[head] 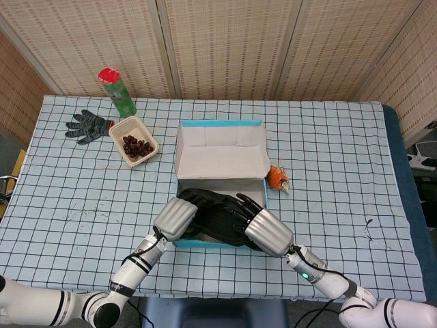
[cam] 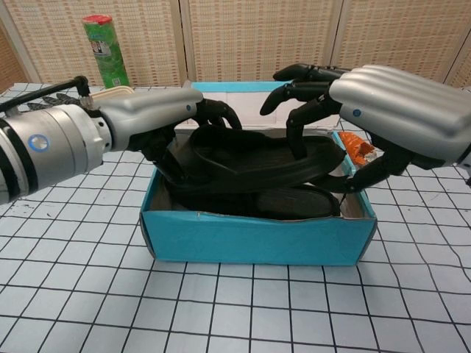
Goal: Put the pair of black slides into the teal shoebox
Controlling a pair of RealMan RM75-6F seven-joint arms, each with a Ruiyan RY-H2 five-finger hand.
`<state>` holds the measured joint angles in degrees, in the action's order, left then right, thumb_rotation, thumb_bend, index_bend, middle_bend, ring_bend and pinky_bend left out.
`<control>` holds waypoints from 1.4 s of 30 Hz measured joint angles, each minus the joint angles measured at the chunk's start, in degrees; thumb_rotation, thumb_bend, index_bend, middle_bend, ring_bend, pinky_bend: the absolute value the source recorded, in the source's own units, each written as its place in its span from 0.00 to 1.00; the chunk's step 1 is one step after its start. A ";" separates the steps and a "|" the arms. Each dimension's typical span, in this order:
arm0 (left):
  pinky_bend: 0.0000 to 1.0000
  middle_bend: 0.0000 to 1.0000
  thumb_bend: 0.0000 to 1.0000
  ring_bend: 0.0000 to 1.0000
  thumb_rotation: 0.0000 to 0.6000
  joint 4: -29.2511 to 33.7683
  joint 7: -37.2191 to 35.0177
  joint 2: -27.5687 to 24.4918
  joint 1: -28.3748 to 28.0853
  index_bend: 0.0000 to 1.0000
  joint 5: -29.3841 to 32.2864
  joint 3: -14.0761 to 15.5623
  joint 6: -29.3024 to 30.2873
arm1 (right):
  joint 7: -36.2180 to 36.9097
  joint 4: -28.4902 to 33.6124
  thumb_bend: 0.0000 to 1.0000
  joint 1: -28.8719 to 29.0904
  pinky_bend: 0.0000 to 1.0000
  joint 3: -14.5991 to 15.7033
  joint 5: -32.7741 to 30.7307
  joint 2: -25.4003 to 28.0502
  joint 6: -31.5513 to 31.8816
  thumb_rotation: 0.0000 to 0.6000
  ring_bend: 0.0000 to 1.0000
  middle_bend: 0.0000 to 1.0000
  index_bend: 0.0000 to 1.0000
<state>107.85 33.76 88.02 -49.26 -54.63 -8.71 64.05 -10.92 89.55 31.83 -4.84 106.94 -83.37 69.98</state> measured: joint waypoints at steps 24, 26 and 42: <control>0.46 0.04 0.43 0.08 1.00 7.23 -19.50 -14.38 2.06 0.00 -5.94 0.25 -12.13 | 7.79 -2.66 0.35 2.00 0.20 0.48 -5.76 0.18 -1.52 1.00 0.12 0.28 0.93; 0.46 0.04 0.43 0.08 1.00 7.30 -20.70 -14.81 2.22 0.00 -6.64 -0.03 -12.17 | 10.83 -2.87 0.35 2.21 0.20 0.56 -5.92 0.37 -1.30 1.00 0.12 0.29 0.94; 0.44 0.04 0.43 0.08 1.00 1.68 -22.27 -12.67 2.75 0.00 -7.16 -0.85 -10.15 | 35.26 2.20 0.35 2.82 0.20 -0.18 -12.61 2.41 -0.24 1.00 0.12 0.29 0.94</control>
<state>109.53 11.49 75.36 -46.51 -61.79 -9.56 53.90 24.34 91.75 34.64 -5.02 94.33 -80.97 69.74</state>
